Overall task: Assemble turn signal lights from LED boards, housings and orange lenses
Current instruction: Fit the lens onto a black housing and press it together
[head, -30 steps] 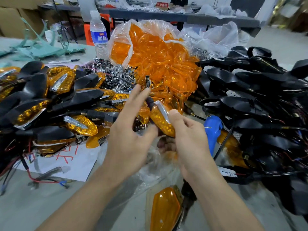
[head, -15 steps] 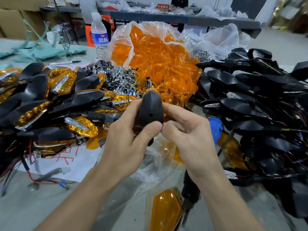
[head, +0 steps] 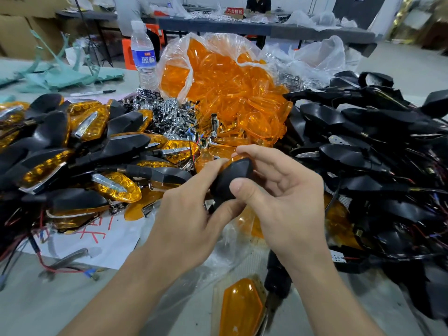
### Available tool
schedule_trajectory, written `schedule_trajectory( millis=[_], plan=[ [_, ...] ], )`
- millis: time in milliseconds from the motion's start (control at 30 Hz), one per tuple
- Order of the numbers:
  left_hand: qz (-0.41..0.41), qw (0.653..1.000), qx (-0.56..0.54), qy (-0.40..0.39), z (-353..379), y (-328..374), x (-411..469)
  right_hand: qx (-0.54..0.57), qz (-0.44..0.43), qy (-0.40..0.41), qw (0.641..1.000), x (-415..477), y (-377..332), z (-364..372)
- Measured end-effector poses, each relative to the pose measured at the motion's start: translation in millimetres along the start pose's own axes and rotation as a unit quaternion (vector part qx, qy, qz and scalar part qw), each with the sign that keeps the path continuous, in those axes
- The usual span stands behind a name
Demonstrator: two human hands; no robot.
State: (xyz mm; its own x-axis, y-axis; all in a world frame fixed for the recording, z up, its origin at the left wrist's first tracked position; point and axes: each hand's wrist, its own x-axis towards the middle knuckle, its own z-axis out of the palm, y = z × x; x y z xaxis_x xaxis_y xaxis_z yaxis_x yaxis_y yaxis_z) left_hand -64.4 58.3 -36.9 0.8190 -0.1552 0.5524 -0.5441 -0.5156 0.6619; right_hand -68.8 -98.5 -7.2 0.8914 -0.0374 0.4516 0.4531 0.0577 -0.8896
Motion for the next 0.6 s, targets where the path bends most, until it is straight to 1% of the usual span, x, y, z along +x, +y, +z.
schedule_trajectory(
  millis=[167,367,433,500,600],
  plan=[
    [0.01,1.0,0.023,-0.003,0.8,2.5,-1.2,0.04,0.029,0.019,0.999,-0.7,-0.9,0.2],
    [0.005,0.999,0.04,0.025,2.9,6.0,-2.1,0.062,0.042,0.0,0.997,1.5,-5.7,0.0],
    [0.007,0.996,0.067,0.056,5.0,7.9,-1.8,0.053,0.04,-0.01,0.998,2.0,-4.7,0.1],
    [0.014,0.987,0.118,0.11,7.5,10.4,-2.3,0.032,0.047,-0.017,0.998,0.2,-1.3,3.5],
    [0.069,0.953,0.215,0.203,13.5,11.0,-2.8,-0.021,0.051,-0.047,0.997,-5.0,7.0,12.8]
  ],
)
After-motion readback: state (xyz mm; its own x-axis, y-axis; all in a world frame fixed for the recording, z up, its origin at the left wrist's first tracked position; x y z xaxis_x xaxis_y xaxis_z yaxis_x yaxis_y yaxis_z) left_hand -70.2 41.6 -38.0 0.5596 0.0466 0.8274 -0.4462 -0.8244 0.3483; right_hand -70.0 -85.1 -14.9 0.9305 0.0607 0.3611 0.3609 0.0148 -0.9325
